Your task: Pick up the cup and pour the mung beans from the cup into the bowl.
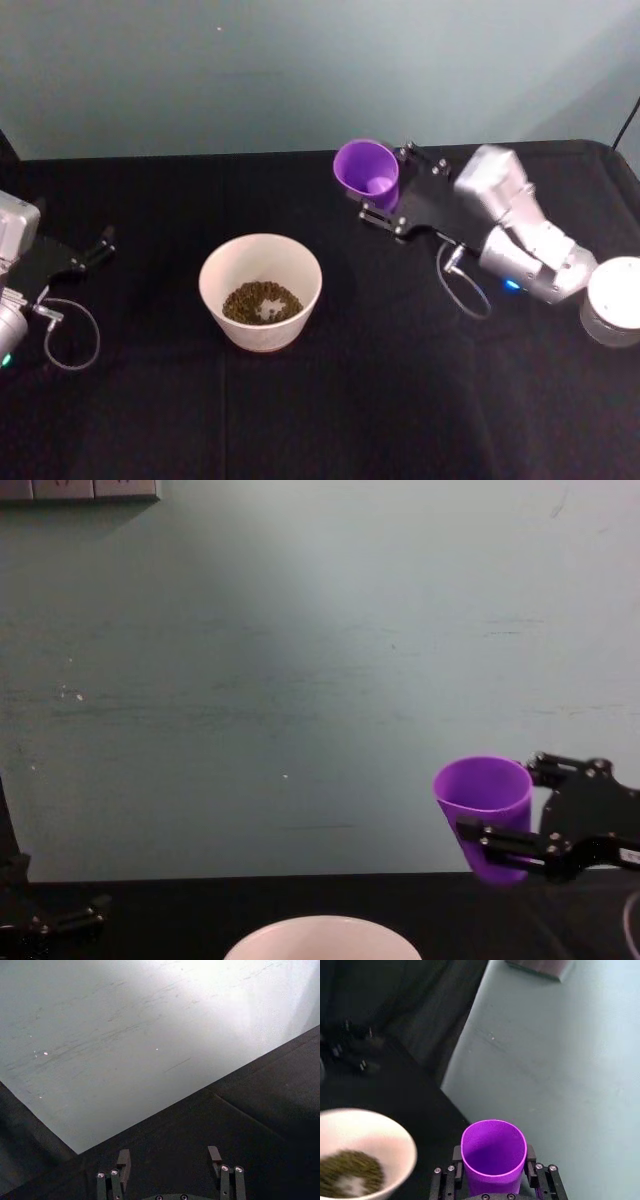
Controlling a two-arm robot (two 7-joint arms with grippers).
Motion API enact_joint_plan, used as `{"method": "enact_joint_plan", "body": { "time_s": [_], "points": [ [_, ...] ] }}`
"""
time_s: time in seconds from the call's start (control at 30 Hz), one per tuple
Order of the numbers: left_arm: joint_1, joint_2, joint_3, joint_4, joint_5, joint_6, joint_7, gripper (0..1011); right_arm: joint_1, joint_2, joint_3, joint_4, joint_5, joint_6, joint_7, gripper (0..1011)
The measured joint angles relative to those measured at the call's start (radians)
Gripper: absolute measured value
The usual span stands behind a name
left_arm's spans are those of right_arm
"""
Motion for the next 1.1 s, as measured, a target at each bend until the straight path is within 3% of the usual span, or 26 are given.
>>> {"method": "enact_joint_plan", "body": {
  "time_s": [0.03, 0.07, 0.17, 0.27, 0.53, 0.87, 1.1],
  "points": [
    [0.0, 0.0, 0.0, 0.0, 0.0, 0.0, 0.0, 1000, -0.005, -0.002, 0.008, 0.003, 0.034, 0.01, 0.023, 718],
    [0.0, 0.0, 0.0, 0.0, 0.0, 0.0, 0.0, 1000, -0.014, -0.009, 0.024, 0.011, 0.099, 0.034, 0.062, 718],
    [0.0, 0.0, 0.0, 0.0, 0.0, 0.0, 0.0, 1000, -0.027, -0.025, 0.05, 0.028, 0.201, 0.097, 0.119, 718],
    [0.0, 0.0, 0.0, 0.0, 0.0, 0.0, 0.0, 1000, -0.032, -0.036, 0.062, 0.043, 0.252, 0.154, 0.152, 718],
    [0.0, 0.0, 0.0, 0.0, 0.0, 0.0, 0.0, 1000, -0.035, -0.059, 0.073, 0.083, 0.284, 0.209, 0.19, 718],
    [0.0, 0.0, 0.0, 0.0, 0.0, 0.0, 0.0, 1000, -0.037, -0.091, 0.075, 0.143, 0.269, 0.096, 0.231, 718],
    [0.0, 0.0, 0.0, 0.0, 0.0, 0.0, 0.0, 1000, -0.047, -0.104, 0.088, 0.153, 0.281, 0.117, 0.229, 718]
  ]
}}
